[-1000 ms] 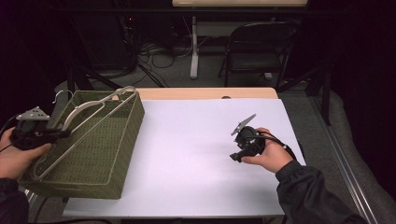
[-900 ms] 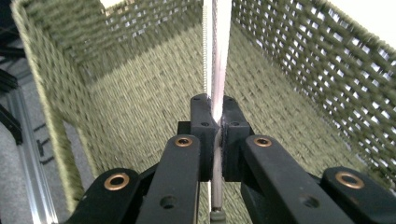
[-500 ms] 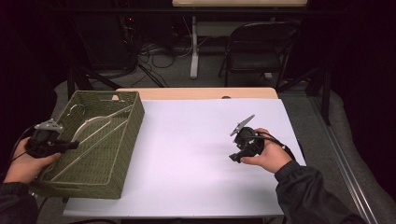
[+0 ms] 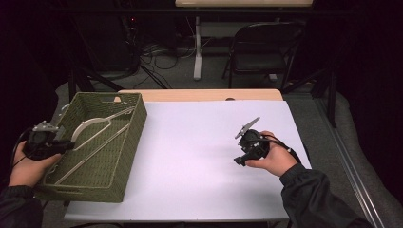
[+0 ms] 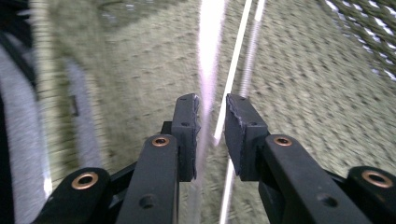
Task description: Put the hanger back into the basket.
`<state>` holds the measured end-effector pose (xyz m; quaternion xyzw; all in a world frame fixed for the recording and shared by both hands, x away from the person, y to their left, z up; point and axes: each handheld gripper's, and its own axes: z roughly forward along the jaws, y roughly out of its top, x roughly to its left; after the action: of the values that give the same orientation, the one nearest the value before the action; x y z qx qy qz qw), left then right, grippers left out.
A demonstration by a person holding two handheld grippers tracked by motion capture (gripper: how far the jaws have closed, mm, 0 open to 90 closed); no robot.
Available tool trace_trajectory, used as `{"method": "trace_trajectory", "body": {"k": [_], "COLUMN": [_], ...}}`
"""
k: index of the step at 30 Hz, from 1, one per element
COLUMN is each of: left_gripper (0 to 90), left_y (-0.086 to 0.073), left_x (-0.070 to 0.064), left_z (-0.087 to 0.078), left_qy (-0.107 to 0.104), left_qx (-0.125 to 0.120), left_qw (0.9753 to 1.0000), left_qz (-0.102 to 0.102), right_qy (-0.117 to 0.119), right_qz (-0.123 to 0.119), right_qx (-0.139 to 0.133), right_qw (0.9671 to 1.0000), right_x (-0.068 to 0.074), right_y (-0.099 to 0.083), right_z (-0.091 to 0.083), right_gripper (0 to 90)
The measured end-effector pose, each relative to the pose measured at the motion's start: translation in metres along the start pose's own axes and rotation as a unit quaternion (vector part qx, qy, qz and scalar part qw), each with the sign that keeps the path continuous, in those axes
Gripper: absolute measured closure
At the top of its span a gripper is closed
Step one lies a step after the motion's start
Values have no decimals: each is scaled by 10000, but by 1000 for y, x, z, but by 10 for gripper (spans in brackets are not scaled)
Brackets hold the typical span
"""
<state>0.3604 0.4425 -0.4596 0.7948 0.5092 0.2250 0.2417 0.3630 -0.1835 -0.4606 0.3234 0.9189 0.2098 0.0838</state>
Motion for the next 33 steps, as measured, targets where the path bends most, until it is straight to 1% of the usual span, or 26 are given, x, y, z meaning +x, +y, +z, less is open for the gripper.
{"method": "trace_trajectory", "body": {"k": [1, 2, 3, 4, 6, 8, 9, 11, 12, 13, 14, 15, 16, 20, 21, 22, 23, 24, 25, 26, 27, 28, 30, 31, 32, 33], "left_gripper": [694, 645, 566, 518, 490, 480, 472, 456, 453, 448, 444, 444, 443, 423, 422, 414, 409, 407, 403, 403, 403, 402, 402, 402, 401, 399], "left_y": [0, -1, -2, -2, -3, -5, -5, -6, -6, -6, -6, -6, -6, -4, -2, -2, 0, 0, 1, 1, 1, 0, -1, -1, -2, -2], "left_x": [2, 3, 6, 6, 8, 8, 7, 0, 0, -8, -8, -12, -17, -44, -60, -60, -76, -76, -94, -94, -102, -111, -127, -134, -141, -147], "left_z": [-2, -4, -8, -8, -13, -17, -19, -25, -25, -29, -29, -31, -34, -46, -52, -52, -57, -57, -61, -61, -61, -61, -60, -60, -59, -58], "left_qy": [81, 195, 324, 324, 309, 266, 222, 156, 156, 68, 68, 36, 1, -217, -328, -328, -518, -518, -676, -676, -738, -818, -954, -1027, -1114, -1219], "left_qx": [0, -43, -111, -111, -212, -309, -331, -417, -417, -524, -524, -572, -637, -946, -1115, -1115, -1272, -1272, -1425, -1425, -1472, -1487, -1540, -1578, -1633, -1653], "left_qw": [10000, 9998, 9992, 9992, 9987, 9984, 9984, 9984, 9984, 9981, 9981, 9979, 9975, 9951, 9932, 9932, 9905, 9905, 9873, 9873, 9861, 9850, 9826, 9811, 9792, 9775], "left_qz": [-31, -50, -204, -204, -334, -391, -399, -354, -354, -319, -319, -289, -297, -175, -104, -104, 33, 33, 176, 176, 236, 299, 418, 450, 461, 488], "right_qy": [22, 5, 10, 10, 16, 7, 8, -17, -17, -30, -30, -46, -55, -114, -145, -145, -183, -183, -267, -267, -340, -402, -522, -576, -606, -645], "right_qz": [-2, 23, -29, -29, -34, -47, -26, -16, -16, -5, -5, -7, -23, -40, -20, -20, -63, -63, -11, -11, 41, 61, 197, 272, 383, 474], "right_qx": [-26, -89, 52, 52, 49, 64, -35, -47, -47, -27, -27, -64, -27, -191, -204, -204, -319, -319, -505, -505, -617, -598, -757, -835, -1024, -982], "right_qw": [10000, 10000, 10000, 10000, 10000, 10000, 10000, 10000, 10000, 10000, 10000, 10000, 10000, 9997, 9997, 9997, 9993, 9993, 9984, 9984, 9975, 9974, 9956, 9945, 9922, 9919], "right_x": [0, 1, 0, 0, 0, 0, 0, 0, 0, 1, 1, 1, 1, 5, 6, 6, 9, 9, 11, 11, 12, 13, 15, 15, 16, 16], "right_y": [0, 0, 1, 1, 1, 1, 0, -1, -1, -1, -1, -2, -3, -8, -10, -10, -14, -14, -21, -21, -25, -30, -42, -48, -56, -63], "right_z": [0, 1, 0, 0, 0, -1, 1, -1, -1, -2, -2, -2, -3, -7, -9, -9, -12, -12, -16, -16, -17, -20, -24, -25, -25, -29], "right_gripper": [452, 452, 452, 452, 452, 452, 452, 450, 450, 449, 449, 448, 446, 438, 437, 437, 432, 432, 432, 432, 431, 430, 428, 428, 427, 427]}}
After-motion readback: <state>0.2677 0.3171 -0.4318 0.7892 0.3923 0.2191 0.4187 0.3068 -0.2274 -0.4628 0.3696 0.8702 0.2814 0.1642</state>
